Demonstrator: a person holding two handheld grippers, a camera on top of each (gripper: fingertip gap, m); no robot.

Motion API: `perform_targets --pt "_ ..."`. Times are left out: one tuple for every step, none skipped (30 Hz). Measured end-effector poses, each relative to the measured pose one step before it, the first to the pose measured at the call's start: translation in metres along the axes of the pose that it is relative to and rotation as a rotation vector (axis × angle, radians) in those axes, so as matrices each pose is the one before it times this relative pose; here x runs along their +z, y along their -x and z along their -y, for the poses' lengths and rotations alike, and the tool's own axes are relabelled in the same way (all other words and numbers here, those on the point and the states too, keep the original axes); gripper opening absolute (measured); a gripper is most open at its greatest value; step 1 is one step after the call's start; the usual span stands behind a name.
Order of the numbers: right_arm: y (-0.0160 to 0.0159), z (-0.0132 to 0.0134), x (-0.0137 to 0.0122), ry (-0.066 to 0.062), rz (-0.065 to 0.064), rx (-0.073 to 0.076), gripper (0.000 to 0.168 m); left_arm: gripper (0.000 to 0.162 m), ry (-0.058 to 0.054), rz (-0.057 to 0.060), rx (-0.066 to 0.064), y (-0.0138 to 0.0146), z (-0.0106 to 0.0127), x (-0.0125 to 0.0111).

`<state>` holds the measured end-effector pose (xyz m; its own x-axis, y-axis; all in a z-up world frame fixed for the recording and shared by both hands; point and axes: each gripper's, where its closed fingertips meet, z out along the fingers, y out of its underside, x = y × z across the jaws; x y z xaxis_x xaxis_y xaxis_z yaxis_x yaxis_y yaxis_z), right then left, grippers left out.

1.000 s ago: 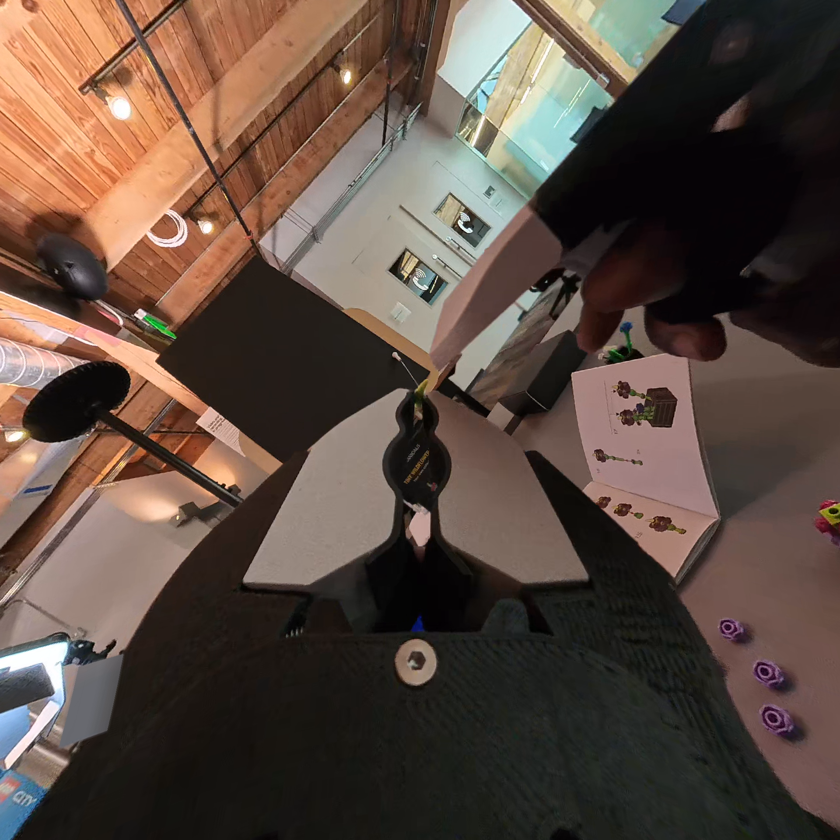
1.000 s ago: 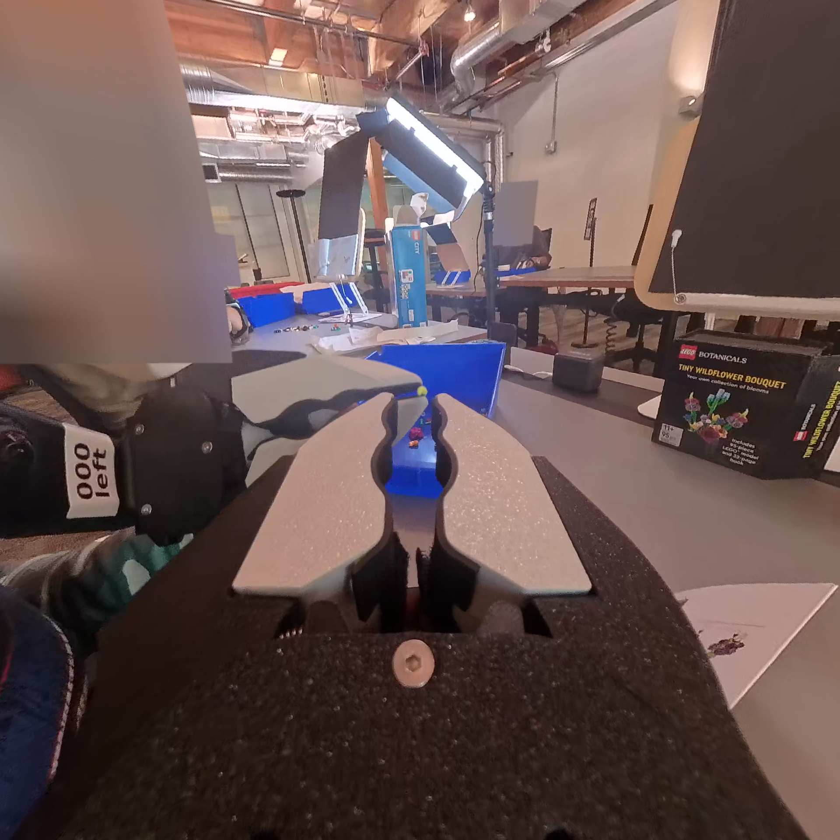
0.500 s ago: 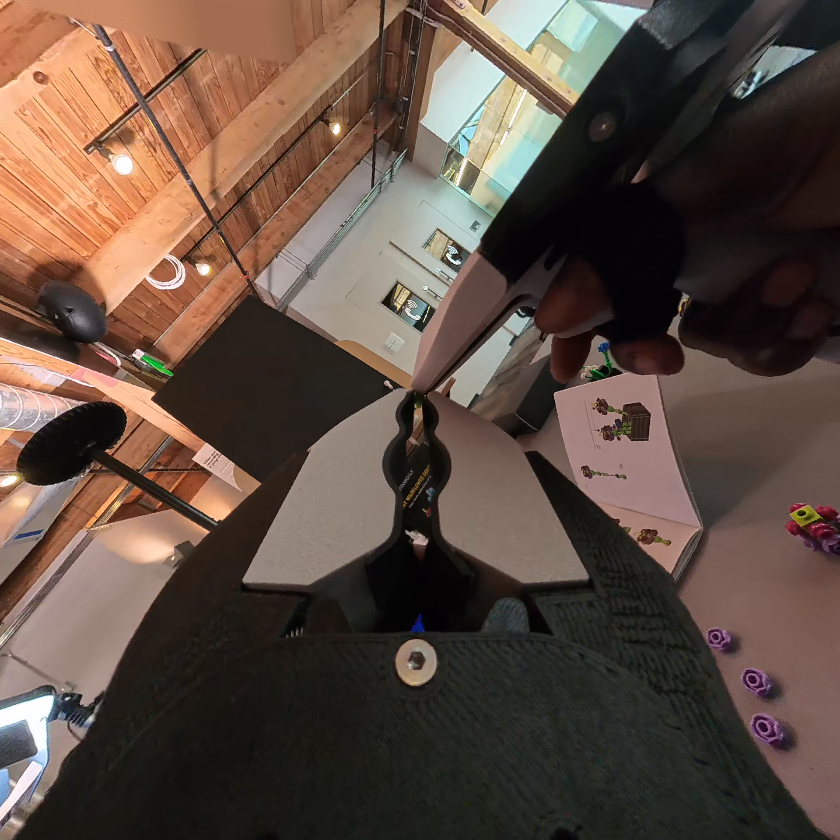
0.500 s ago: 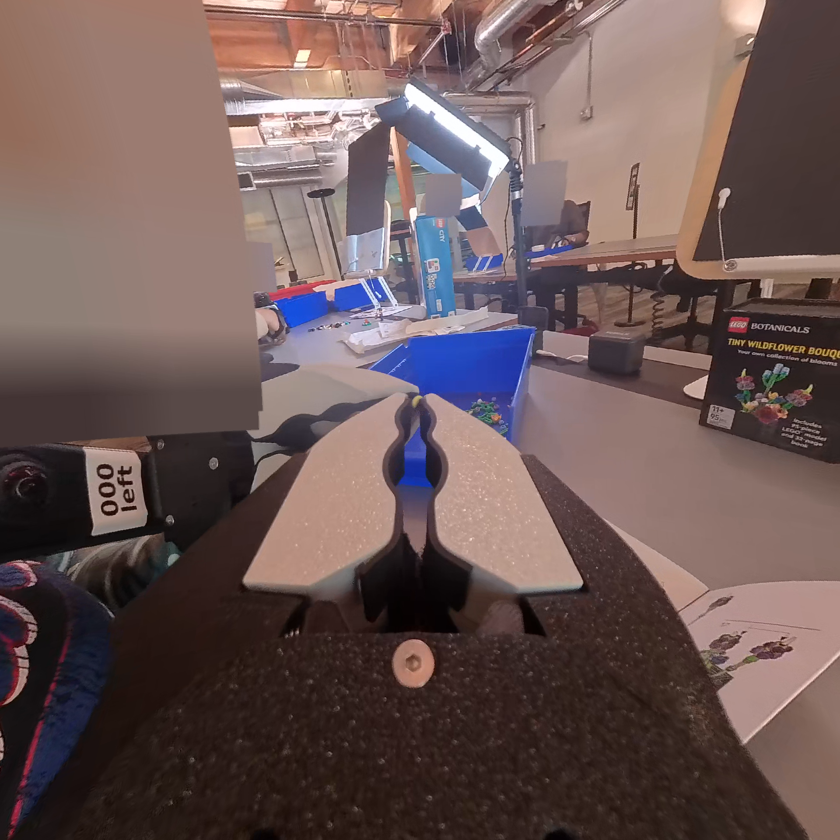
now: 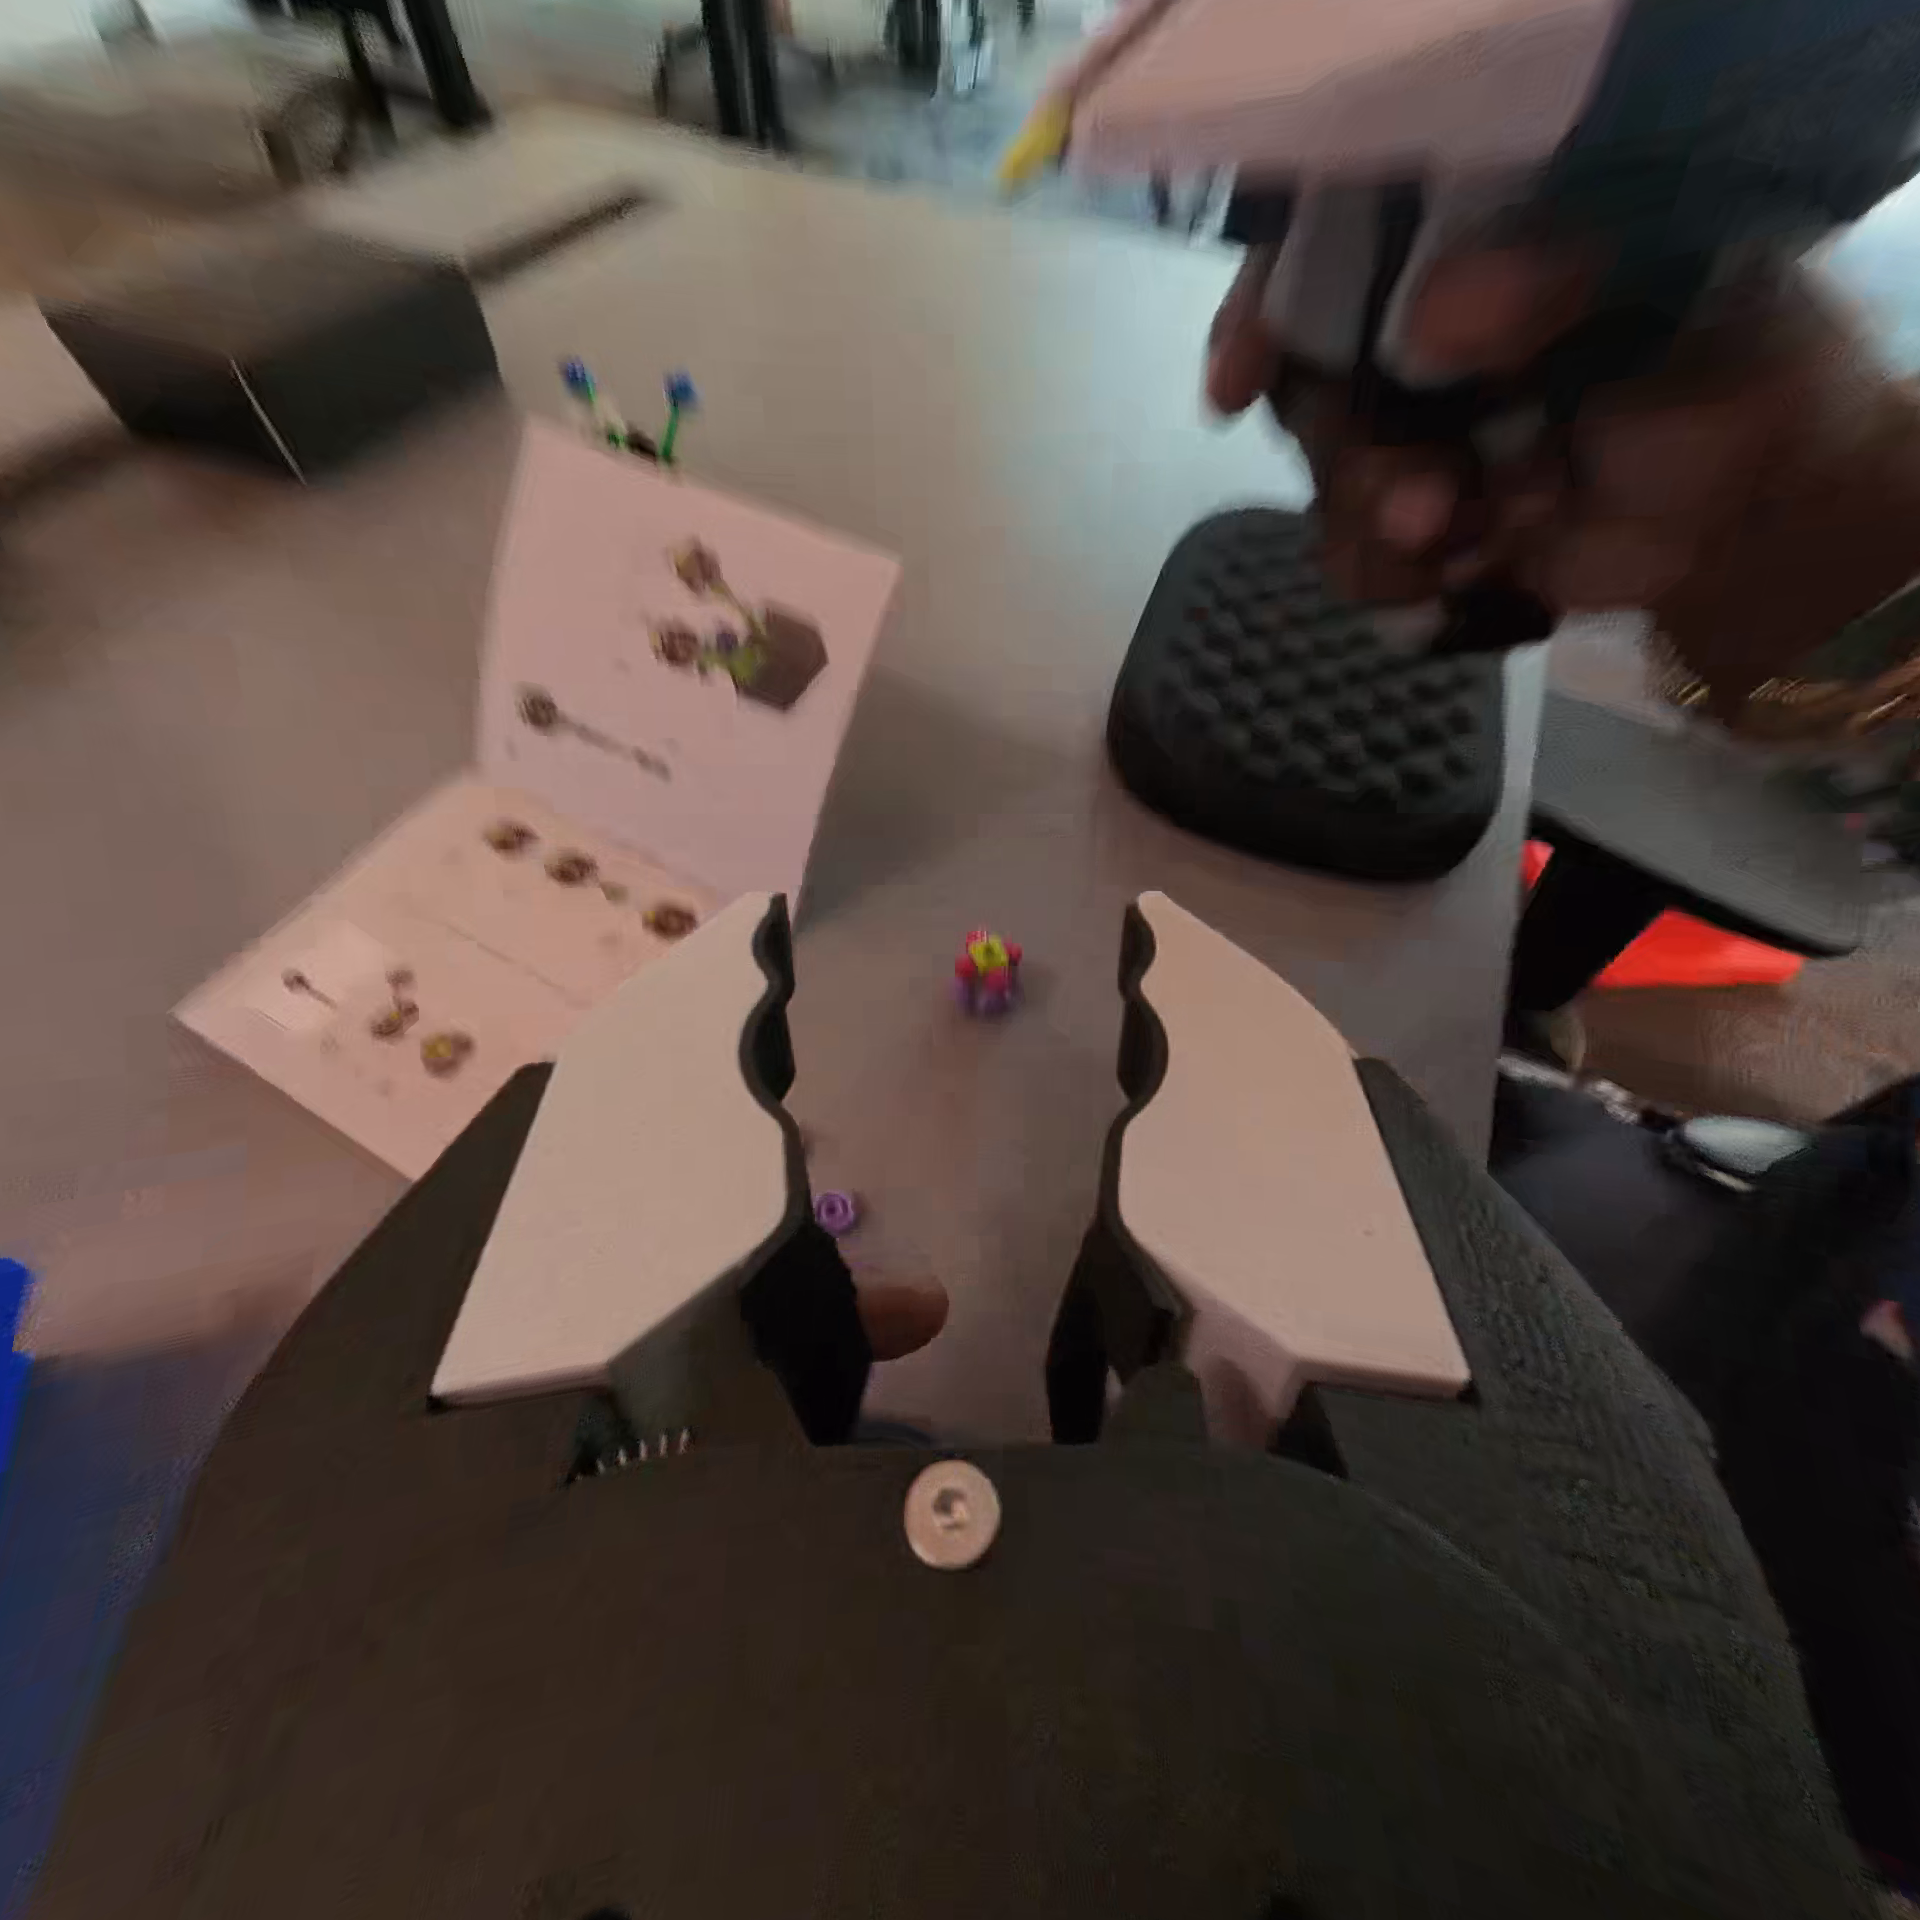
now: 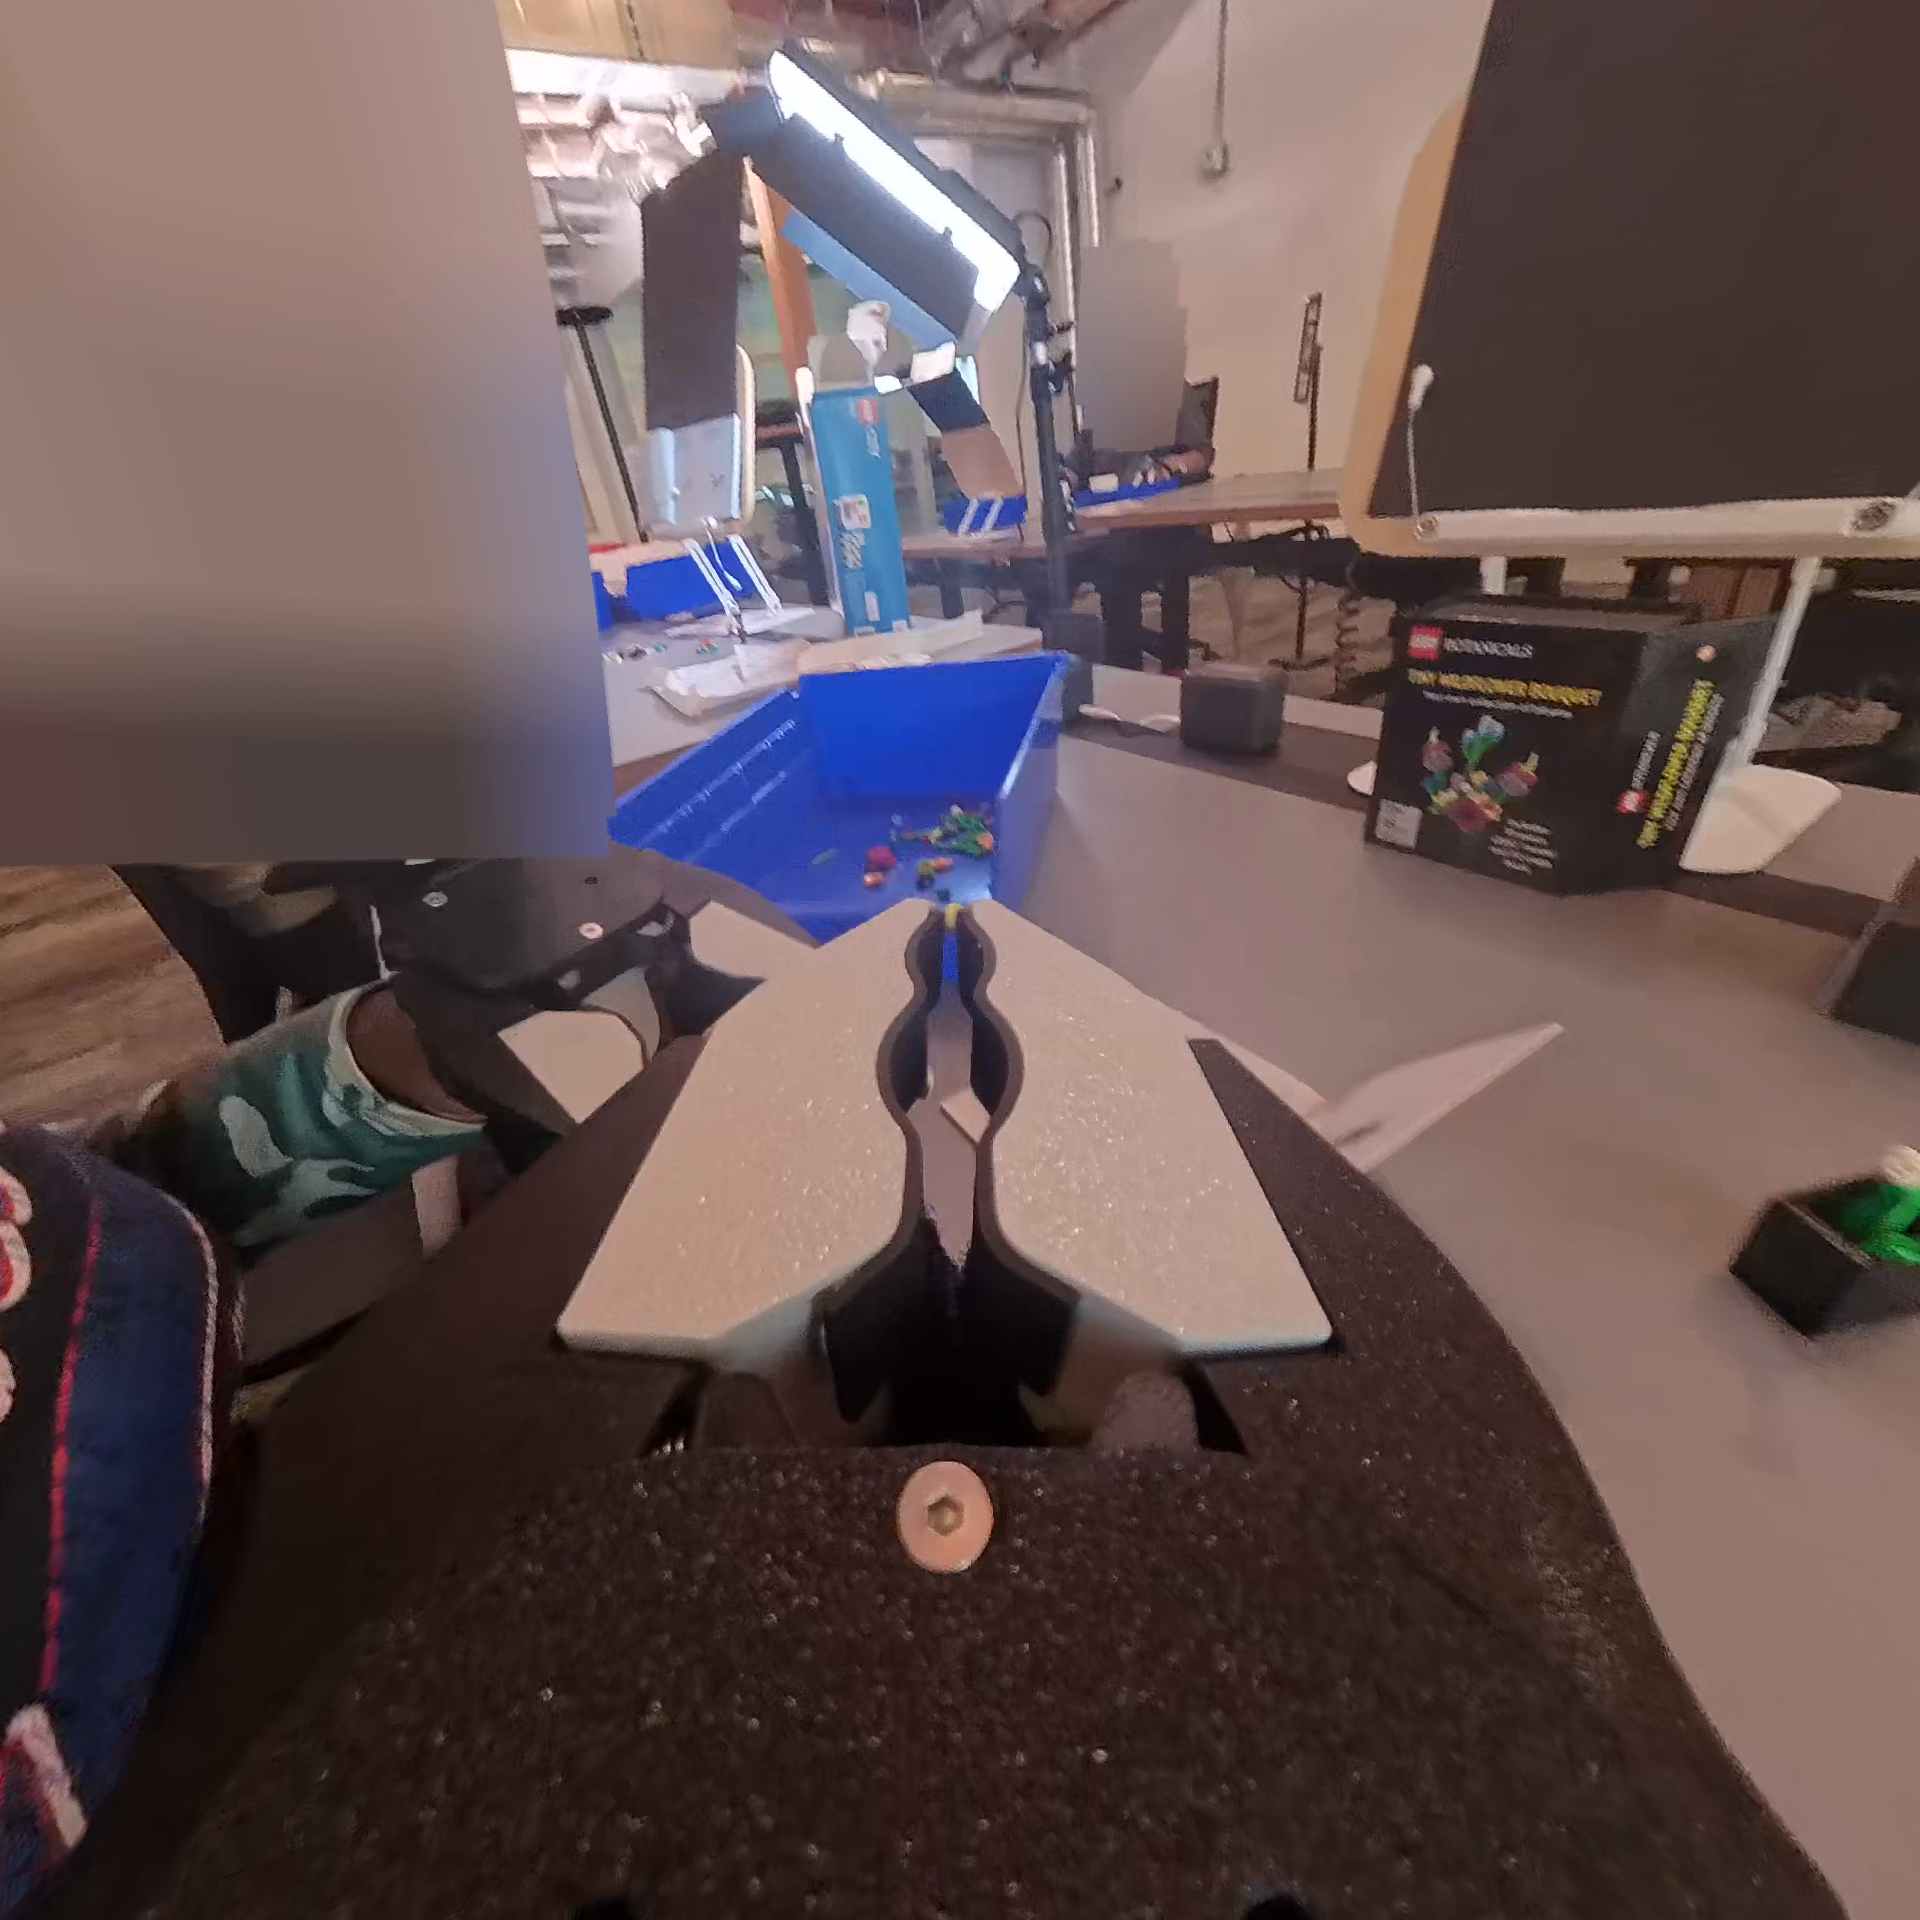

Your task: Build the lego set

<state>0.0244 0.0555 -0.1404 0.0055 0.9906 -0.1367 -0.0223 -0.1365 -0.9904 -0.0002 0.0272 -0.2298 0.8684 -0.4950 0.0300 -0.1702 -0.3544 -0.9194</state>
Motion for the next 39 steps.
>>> perform_targets --pt "-0.00232 -0.00234 -0.00482 0.0154 -0.0089 -0.0094 0.003 0.060 0.0805 0.0080 -0.0152 -0.00075 -0.01530 0.00746" --pt "-0.00134 -0.00175 -0.00403 0.0115 -0.0048 -0.0073 0.003 0.059 0.0700 0.0112 -0.0114 -0.00050 -0.01272 0.00777" --pt "-0.00068 -0.00115 -0.00338 0.0094 -0.0036 -0.0051 0.003 0.054 0.0632 0.0039 -0.0074 -0.00155 -0.00958 0.00717" --pt "-0.00034 -0.00073 -0.00274 0.0072 -0.0033 -0.0068 0.002 0.050 0.0522 0.0206 0.0033 0.00080 -0.00603 0.00527" --pt "-0.00023 -0.00068 -0.00220 0.0065 -0.0042 -0.0079 0.002 0.047 0.0346 0.0321 0.0110 0.00222 -0.00263 0.00333" --pt "0.00000 -0.00025 -0.00163 0.0040 -0.0029 -0.0073 0.002 0.042 0.0129 0.0116 0.0060 -0.00044 0.00065 0.00210" --pt "0.00017 -0.00011 -0.00129 0.0009 -0.0006 -0.0045 0.002 0.038 0.0033 -0.0109 -0.0041 -0.00293 0.00195 0.00169" --pt "0.00045 0.00011 -0.00076 -0.0021 0.0015 -0.0015 0.002 0.037 0.0050 -0.0178 -0.0104 -0.00355 0.00180 0.00193" --pt "0.00022 0.00000 -0.00056 -0.0032 0.0024 0.0010 0.003 0.037 0.0071 -0.0195 -0.0143 -0.00357 0.00126 0.00233" --pt "-0.00009 -0.00026 -0.00020 -0.0023 0.0021 0.0027 0.002 0.036 0.0084 -0.0208 -0.0171 -0.00362 0.00060 0.00281" --pt "-0.00034 -0.00071 -0.00019 -0.0010 0.0009 0.0033 0.003 0.035 0.0116 -0.0160 -0.0156 -0.00304 -0.00045 0.00336" --pt "-0.00046 -0.00059 -0.00031 -0.0021 -0.0005 0.0028 0.003 0.034 0.0175 -0.0028 -0.0082 -0.00106 -0.00196 0.00347" --pt "-0.00030 -0.00034 -0.00057 -0.0042 0.0001 0.0028 0.003 0.032 0.0214 0.0134 -0.0024 0.00133 -0.00280 0.00290" --pt "0.00014 -0.00026 -0.00069 -0.0040 0.0019 0.0042 0.003 0.028 0.0156 0.0169 -0.0041 0.00211 -0.00215 0.00166" --pt "0.00033 -0.00048 -0.00086 -0.0031 0.0025 0.0046 0.003 0.026 0.0044 0.0098 -0.0058 0.00130 -0.00060 0.00057" --pt "-0.00005 -0.00072 -0.00075 -0.0018 0.0016 0.0038 0.003 0.024 -0.0002 0.0064 -0.0050 0.00080 -0.00005 0.00004" --pt "-0.00020 -0.00119 -0.00050 0.0004 0.0017 0.0032 0.003 0.023 0.0028 0.0032 -0.0027 0.00042 -0.00043 0.00040" --pt "-0.00035 -0.00148 -0.00019 0.0030 0.0029 0.0043 0.003 0.022 0.0109 -0.0021 0.0023 -0.00064 -0.00154 0.00121" --pt "-0.00021 -0.00196 0.00028 0.0063 0.0046 0.0061 0.003 0.022 0.0182 -0.0031 0.0076 -0.00116 -0.00231 0.00172" --pt "0.00012 -0.00252 0.00061 0.0101 0.0075 0.0069 0.003 0.022 0.0096 0.0029 0.0094 -0.00062 -0.00069 0.00157" --pt "0.00069 -0.00357 0.00086 0.0177 0.0104 0.0073 0.003 0.020 0.0007 0.0026 0.0072 -0.00038 0.00064 0.00083" --pt "0.00103 -0.00524 0.00104 0.0289 0.0117 0.0080 0.003 0.020 -0.0013 -0.0042 0.0029 -0.00084 0.00062 0.00079" --pt "0.00120 -0.00739 0.00129 0.0424 0.0122 0.0087 0.003 0.020 -0.0026 -0.0066 0.0001 -0.00072 0.00048 0.00043" --pt "0.00105 -0.01014 0.00158 0.0598 0.0140 0.0112 0.002 0.020 -0.0018 -0.0080 0.0022 -0.00110 -0.00001 0.00006" --pt "0.00097 -0.01244 0.00207 0.0755 0.0159 0.0169 0.002 0.020 -0.0019 -0.0094 0.0070 -0.00169 -0.00036 -0.00016" --pt "0.00065 -0.01345 0.00267 0.0808 0.0132 0.0215 0.002 0.019 -0.0013 -0.0063 0.0112 -0.00172 -0.00028 -0.00014" --pt "0.00032 -0.01235 0.00326 0.0736 0.0110 0.0191 0.002 0.019 -0.0001 -0.0054 0.0148 -0.00204 -0.00026 0.00014" --pt "-0.00035 -0.01074 0.00387 0.0652 0.0057 0.0142 0.002 0.019 0.0007 -0.0056 0.0147 -0.00194 -0.00012 0.00026" --pt "-0.00077 -0.00899 0.00407 0.0593 0.0014 0.0081 0.002 0.020 0.0003 -0.0061 0.0101 -0.00166 0.00014 0.00040" --pt "-0.00047 -0.00703 0.00422 0.0557 0.0030 0.0010 0.003 0.020 -0.0004 -0.0135 0.0051 -0.00181 0.00009 0.00035" --pt "-0.00095 -0.00537 0.00408 0.0531 -0.0001 -0.0014 0.002 0.020 -0.0008 -0.0207 -0.0005 -0.00213 0.00000 0.00015" --pt "-0.00104 -0.00368 0.00370 0.0508 -0.0007 -0.0052 0.002 0.020 -0.0016 -0.0230 -0.0064 -0.00170 0.00001 -0.00004" --pt "-0.00051 -0.00150 0.00331 0.0419 0.0006 -0.0073 0.002 0.020 -0.0027 -0.0188 -0.0100 -0.00088 0.00014 -0.00009" --pt "0.00034 -0.00056 0.00317 0.0402 0.0045 -0.0075 0.002 0.020 -0.0029 -0.0114 -0.0084 -0.00029 0.00004 -0.00001" --pt "0.00094 -0.00005 0.00300 0.0385 0.0060 -0.0115 0.002 0.020 -0.0016 -0.0055 -0.0018 -0.00031 -0.00011 -0.00001" --pt "0.00088 0.00017 0.00262 0.0352 0.0020 -0.0148 0.002 0.019 -0.0010 0.0024 0.0053 -0.00006 -0.00008 0.00016" --pt "0.00045 0.00015 0.00217 0.0331 -0.0040 -0.0155 0.002 0.019 -0.0005 0.0099 0.0113 0.00009 -0.00013 0.00022" --pt "-0.00062 -0.00002 0.00125 0.0293 -0.0114 -0.0152 0.002 0.019 -0.0003 0.0141 0.0140 0.00033 -0.00020 0.00019" --pt "-0.00095 0.00105 0.00022 0.0160 -0.0127 -0.0131 0.002 0.019 -0.0015 0.0180 0.0121 0.00103 -0.00014 0.00006"
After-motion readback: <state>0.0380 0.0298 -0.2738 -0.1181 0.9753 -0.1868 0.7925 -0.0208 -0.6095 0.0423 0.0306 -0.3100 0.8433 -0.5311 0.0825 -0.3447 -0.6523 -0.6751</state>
